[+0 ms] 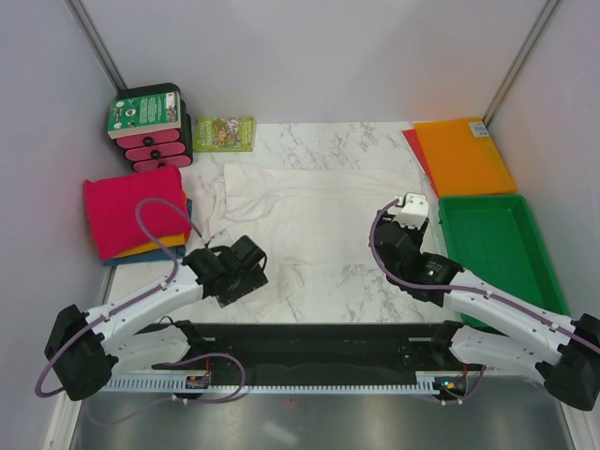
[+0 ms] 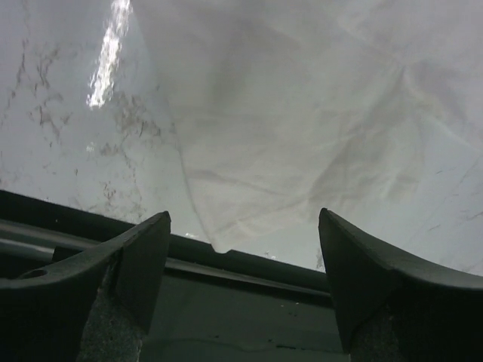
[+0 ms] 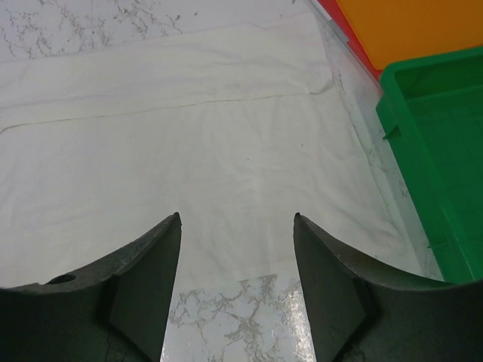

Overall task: Fold and stack the t-shirts
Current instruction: Fold the tshirt

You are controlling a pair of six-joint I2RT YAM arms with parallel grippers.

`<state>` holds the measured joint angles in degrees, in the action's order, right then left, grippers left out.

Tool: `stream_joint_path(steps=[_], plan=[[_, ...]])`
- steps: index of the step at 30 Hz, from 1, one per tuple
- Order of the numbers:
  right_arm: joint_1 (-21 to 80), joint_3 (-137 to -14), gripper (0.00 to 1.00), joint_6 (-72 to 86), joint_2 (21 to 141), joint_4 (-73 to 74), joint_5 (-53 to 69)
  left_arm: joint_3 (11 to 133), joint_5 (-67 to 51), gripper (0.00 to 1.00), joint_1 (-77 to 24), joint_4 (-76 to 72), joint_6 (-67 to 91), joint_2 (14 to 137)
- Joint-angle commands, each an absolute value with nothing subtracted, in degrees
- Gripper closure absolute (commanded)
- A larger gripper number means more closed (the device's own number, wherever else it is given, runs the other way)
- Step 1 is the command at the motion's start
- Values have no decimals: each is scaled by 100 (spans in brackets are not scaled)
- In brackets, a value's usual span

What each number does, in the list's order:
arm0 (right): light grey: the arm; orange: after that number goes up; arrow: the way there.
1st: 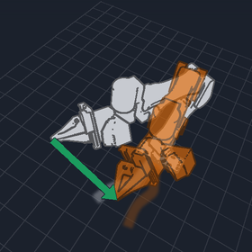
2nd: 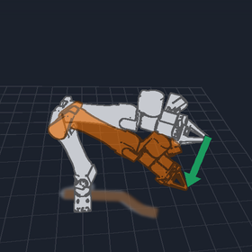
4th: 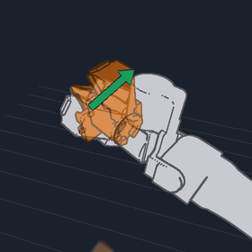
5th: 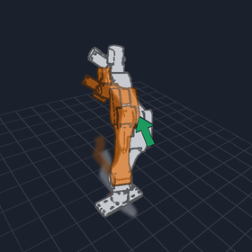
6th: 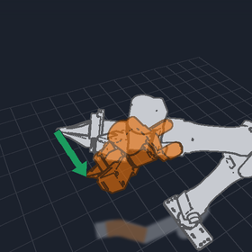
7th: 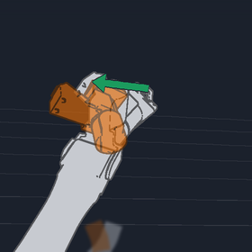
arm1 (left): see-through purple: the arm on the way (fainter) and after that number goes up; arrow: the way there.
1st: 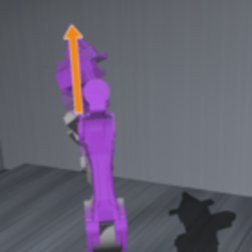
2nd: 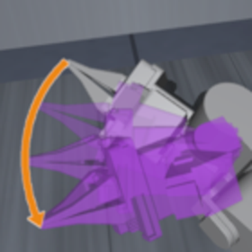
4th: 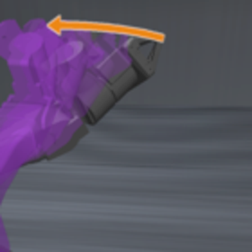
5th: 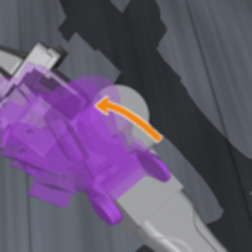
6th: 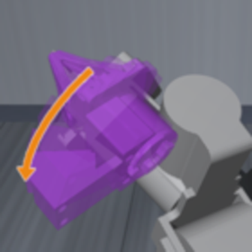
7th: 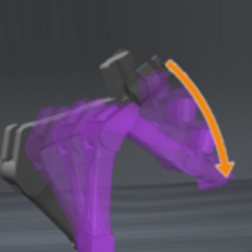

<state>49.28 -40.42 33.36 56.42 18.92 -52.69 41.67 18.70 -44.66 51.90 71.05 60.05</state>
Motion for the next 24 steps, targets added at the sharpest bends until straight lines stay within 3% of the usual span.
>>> stream_joint_path(steps=[1,9,12,18,24], plan=[[4922,-3955,31,3639,5493,2127,-5195,4025,1573,18,-5095,5580,8225,6450],[4948,-3973,31,3639,5563,2136,-5115,4096,1582,20,-5722,5643,8596,7101],[4966,-3920,31,3665,5555,2145,-5150,3991,1512,25,-5731,5546,8596,7172],[4966,-3902,32,3691,5713,2153,-5063,3779,1380,48,-5730,5195,8640,7418],[4975,-3946,32,3604,5765,2136,-5089,3569,1178,51,-5730,4861,8613,7383]])
